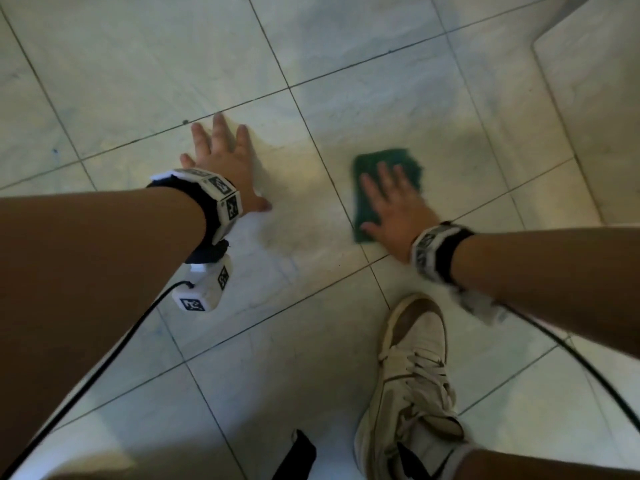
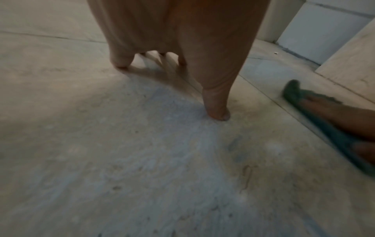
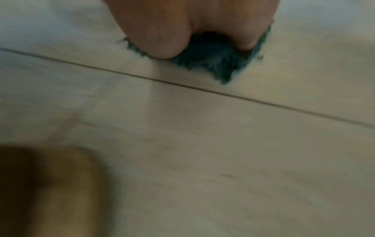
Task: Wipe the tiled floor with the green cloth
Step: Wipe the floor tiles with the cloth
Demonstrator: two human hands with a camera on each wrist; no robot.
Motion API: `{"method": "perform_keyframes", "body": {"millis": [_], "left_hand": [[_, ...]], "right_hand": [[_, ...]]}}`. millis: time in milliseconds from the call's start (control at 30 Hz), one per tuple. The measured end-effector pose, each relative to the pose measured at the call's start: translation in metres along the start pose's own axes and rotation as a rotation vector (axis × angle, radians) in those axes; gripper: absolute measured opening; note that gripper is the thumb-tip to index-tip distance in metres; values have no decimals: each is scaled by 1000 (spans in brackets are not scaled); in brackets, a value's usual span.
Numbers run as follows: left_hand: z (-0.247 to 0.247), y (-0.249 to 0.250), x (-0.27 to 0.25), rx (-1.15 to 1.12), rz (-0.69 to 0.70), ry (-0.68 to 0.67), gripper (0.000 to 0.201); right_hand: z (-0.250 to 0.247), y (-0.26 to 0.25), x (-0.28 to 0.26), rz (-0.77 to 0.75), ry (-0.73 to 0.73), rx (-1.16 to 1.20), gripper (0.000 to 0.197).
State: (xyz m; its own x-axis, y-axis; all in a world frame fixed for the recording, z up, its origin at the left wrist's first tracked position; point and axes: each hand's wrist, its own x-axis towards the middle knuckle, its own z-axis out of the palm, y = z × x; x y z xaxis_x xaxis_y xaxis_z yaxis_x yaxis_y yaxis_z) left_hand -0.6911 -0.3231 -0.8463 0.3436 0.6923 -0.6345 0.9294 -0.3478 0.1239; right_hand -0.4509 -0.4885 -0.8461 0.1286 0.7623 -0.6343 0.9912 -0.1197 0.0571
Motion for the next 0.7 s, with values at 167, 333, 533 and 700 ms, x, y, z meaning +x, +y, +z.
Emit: {"method": "perform_keyframes", "body": {"millis": [167,333,533,700], "left_hand": [[1,0,1,16,-5,12,131],[1,3,0,3,-4,10,131],[3,-1,1,-6,0,26,131],[-1,-3,-5,-22,-1,19,129]], "right_hand": [[10,48,5,409,-13,197,84],[12,-43,-7,124,3,94,89],[15,-75,-12,-265,-5,-18,90],[-7,-40,17,-24,-5,91,88]]}}
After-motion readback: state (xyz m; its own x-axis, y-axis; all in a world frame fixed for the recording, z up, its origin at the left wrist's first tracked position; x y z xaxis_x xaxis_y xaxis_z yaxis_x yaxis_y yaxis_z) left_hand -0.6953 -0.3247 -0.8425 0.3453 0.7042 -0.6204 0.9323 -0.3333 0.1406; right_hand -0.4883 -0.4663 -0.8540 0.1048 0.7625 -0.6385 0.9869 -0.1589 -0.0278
